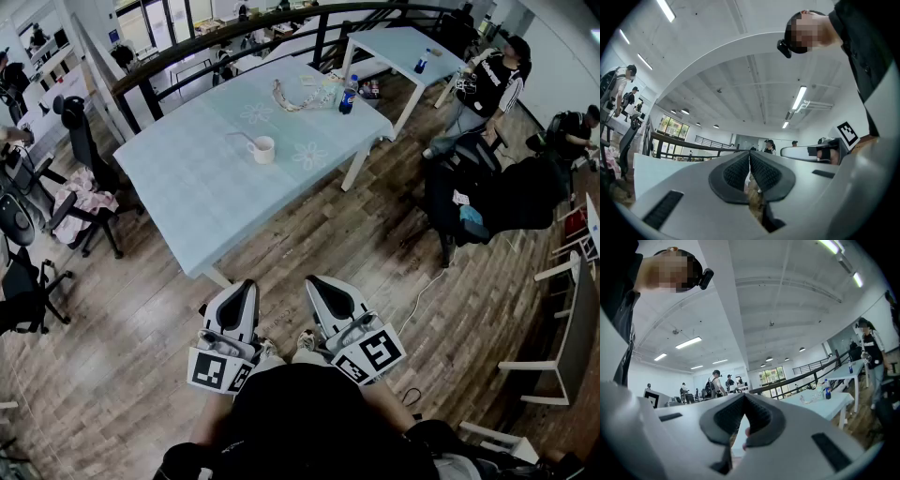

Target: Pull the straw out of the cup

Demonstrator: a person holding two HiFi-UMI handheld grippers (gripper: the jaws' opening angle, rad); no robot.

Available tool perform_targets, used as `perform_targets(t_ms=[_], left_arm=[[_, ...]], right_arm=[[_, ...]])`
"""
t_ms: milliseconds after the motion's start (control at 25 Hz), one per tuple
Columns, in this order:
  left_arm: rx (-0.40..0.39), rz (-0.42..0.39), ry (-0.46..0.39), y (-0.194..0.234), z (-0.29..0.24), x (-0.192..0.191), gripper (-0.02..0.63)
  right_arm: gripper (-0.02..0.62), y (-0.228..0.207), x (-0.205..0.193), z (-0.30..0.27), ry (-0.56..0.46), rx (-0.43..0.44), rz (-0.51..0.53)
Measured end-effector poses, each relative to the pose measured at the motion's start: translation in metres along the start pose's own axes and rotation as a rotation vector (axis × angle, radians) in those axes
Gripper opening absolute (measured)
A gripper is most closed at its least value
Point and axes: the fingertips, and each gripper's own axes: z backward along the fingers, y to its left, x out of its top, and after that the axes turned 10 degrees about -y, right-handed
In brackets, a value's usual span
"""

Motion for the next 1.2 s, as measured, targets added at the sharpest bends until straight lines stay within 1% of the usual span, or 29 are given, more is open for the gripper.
perform_targets(t_ms=[200, 440, 760, 1040, 1200], left_arm=[[-0.010, -0.020, -0.005, -0.004, -0.005, 0.000, 0.017], [-0.015, -0.015, 0.006, -0.007, -0.011, -0.006, 0.017], [-0.015, -0.033, 0.012, -0.019, -0.030, -0.012, 0.017], [0.009, -0.061, -0.001, -0.036, -0.048, -0.021, 0.017], [0.035, -0.076, -0.016, -0.046, -0.056, -0.031, 0.017]], right_arm=[[0.008, -0.004, -0.001, 0.001, 0.007, 0.003, 0.007], [0.008, -0.011, -0.003, 0.004, 0.015, 0.000, 0.010], [0.008, -0.034, 0.002, 0.009, 0.007, 0.003, 0.010], [0.008, -0.064, 0.011, 0.024, -0.036, 0.020, -0.008], [0.008, -0.083, 0.008, 0.035, -0.033, 0.027, -0.012]])
